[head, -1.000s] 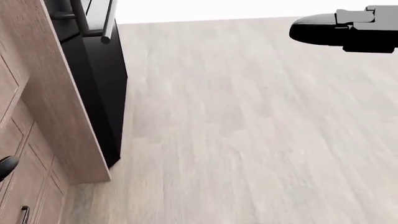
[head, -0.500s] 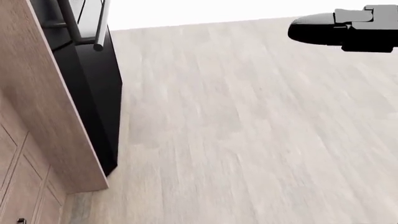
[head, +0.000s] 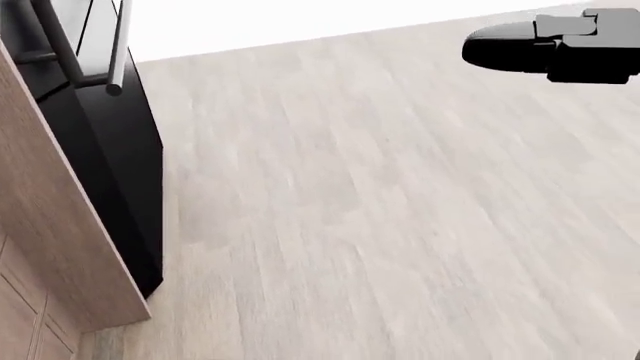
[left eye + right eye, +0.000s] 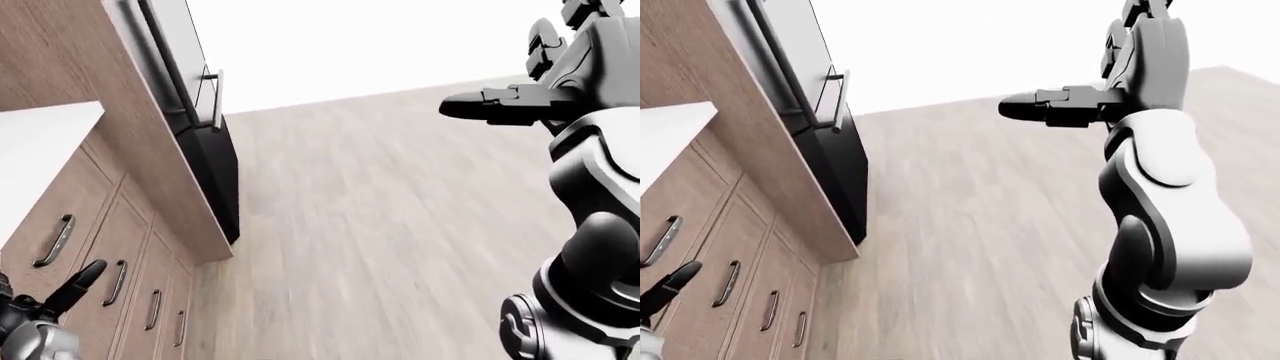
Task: Close the right drawer.
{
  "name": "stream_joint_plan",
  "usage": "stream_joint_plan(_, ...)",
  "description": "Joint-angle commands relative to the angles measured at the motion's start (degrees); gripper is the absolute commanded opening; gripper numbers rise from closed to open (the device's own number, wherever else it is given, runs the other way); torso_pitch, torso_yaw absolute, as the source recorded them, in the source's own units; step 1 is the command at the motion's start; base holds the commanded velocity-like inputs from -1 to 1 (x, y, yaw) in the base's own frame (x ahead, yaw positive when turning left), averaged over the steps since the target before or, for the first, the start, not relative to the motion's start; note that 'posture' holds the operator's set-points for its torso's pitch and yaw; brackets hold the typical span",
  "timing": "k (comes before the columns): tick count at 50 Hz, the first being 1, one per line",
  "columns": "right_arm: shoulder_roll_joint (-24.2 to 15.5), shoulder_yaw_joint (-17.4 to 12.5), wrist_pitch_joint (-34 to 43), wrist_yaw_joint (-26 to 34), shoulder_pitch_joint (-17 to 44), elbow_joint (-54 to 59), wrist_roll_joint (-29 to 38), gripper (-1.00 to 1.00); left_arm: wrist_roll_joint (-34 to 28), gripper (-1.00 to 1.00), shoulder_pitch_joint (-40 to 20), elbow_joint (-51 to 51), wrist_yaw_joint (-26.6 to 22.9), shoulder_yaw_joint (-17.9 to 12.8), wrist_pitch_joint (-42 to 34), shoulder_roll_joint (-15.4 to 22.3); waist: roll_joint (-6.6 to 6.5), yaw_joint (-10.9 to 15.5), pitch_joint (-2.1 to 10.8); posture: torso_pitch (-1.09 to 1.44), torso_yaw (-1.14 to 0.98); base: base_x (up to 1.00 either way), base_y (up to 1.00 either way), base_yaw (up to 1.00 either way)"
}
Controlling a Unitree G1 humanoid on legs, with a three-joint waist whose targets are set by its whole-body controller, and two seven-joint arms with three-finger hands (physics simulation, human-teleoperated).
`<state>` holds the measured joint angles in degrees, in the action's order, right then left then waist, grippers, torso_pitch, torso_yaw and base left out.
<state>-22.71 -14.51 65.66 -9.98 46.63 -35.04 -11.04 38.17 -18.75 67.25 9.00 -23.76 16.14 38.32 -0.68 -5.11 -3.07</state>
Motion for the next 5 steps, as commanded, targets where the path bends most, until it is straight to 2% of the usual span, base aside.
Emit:
stream_joint_plan(1, -0.5, -0.22, -2.01, 0.04, 1.57, -0.82, 0.25, 1.0, 3.15, 1.0, 0.56, -0.05, 6.17, -3.83, 2.86, 3.93, -0.48, 1.3, 1.15, 0.0, 0.0, 0.0, 0.0, 0.0)
stream_joint_plan(5, -0.44, -0.12, -1.97, 0.1, 1.63, -0.83, 0.37, 1.0, 3.53, 1.0, 0.55, 0.14, 6.02, -3.78, 2.8, 3.96, -0.48, 0.94, 1.2, 0.0, 0.0, 0.0, 0.0, 0.0)
